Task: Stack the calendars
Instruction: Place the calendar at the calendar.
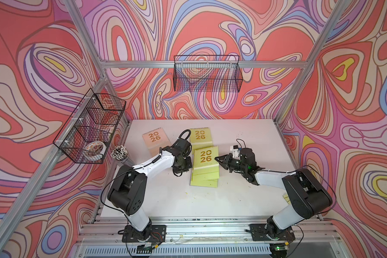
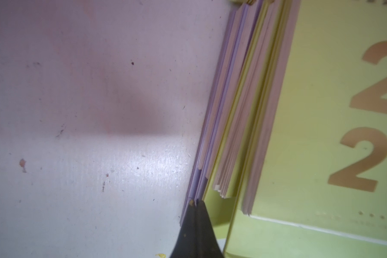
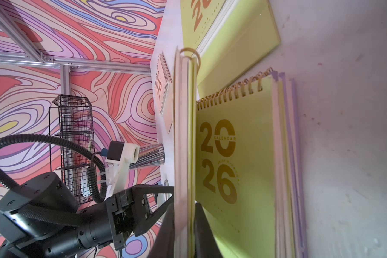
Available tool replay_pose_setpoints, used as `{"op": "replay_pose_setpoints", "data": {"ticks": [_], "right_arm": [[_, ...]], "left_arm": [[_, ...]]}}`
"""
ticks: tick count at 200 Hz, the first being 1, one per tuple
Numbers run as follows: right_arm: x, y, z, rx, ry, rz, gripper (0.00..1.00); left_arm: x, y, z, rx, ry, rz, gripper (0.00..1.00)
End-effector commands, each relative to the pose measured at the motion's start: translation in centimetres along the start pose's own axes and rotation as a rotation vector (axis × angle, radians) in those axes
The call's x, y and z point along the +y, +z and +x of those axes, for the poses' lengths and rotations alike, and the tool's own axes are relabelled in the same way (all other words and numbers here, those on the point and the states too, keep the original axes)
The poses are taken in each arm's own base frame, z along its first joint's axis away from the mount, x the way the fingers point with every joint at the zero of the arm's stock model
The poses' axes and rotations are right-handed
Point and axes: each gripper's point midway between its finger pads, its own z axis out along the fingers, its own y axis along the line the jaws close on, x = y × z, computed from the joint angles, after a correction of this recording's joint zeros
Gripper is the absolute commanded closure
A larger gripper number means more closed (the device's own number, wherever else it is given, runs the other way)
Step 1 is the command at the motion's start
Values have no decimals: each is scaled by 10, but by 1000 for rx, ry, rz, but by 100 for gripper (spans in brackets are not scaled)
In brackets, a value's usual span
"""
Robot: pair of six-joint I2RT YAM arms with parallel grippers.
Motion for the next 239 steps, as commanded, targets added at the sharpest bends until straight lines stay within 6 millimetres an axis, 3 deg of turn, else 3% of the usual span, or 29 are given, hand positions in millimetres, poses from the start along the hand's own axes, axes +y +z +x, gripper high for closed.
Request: {"op": "replay_pose_setpoints", "data": {"ticks": [1, 94, 239], "right_arm": [[15, 3, -4, -22, -34, -66, 100], [-7, 9, 3, -8, -8, -30, 100], [-37, 9, 7, -10, 1, 82, 81]], "left_arm": [[-2, 3, -1, 1, 5, 10, 100], [-2, 5, 1, 8, 6, 15, 100], [1, 13, 6, 29, -4, 12, 100]]}}
